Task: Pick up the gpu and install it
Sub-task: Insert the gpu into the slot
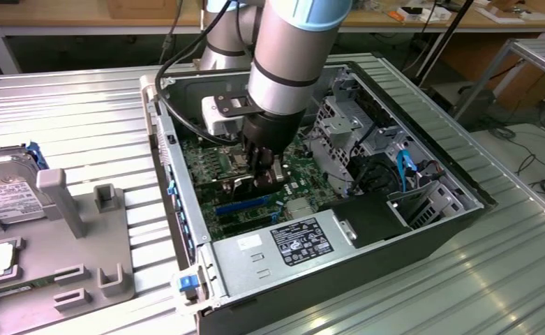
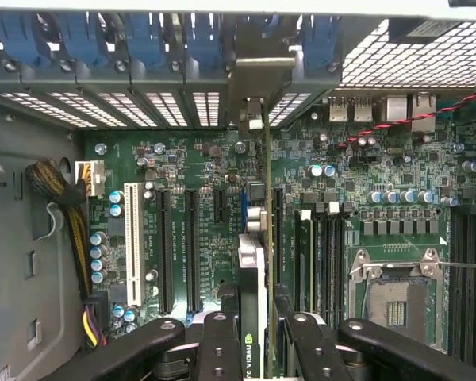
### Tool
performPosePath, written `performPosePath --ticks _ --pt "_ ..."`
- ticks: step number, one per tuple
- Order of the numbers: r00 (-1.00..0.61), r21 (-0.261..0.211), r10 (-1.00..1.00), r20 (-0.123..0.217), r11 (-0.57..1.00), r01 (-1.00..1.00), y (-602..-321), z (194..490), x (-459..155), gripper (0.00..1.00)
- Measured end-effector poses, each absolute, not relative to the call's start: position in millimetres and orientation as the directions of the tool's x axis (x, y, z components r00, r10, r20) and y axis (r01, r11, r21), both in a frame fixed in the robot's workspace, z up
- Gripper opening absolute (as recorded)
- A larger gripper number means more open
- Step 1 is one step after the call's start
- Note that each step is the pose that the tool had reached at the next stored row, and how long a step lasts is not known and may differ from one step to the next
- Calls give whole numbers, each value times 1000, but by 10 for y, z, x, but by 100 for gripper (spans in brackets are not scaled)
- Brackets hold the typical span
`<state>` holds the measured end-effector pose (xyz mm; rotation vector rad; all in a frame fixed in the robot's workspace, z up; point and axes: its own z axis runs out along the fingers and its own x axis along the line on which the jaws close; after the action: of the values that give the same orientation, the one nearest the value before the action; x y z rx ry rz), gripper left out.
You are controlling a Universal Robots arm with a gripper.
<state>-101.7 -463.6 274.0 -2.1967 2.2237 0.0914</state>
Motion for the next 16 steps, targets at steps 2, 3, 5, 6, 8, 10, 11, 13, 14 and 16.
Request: performPosePath --ticks 2,3,5,6,8,10,11,13,14,16 --pt "-13 31 -999 -51 11 -999 -4636 2740 -1017 27" --pt "-13 31 -999 -51 11 -999 -4636 2740 -1017 27" --pt "-13 31 -999 -51 11 -999 -4636 2740 -1017 27" --pt "-13 31 -999 -51 11 -999 -4635 2740 -1016 27" --pt "-13 31 -999 -51 11 -999 -4635 2740 -1017 27" --pt "-19 31 -998 -51 18 -999 -4638 2739 -1017 27" --pt "-19 31 -998 -51 18 -999 -4638 2739 -1017 27" --pt "-19 31 -998 -51 18 -999 -4638 2717 -1017 27" --pt "-19 31 -998 -51 18 -999 -4638 2703 -1017 27" --pt "-19 31 -998 -51 18 -999 -4638 2684 -1020 27"
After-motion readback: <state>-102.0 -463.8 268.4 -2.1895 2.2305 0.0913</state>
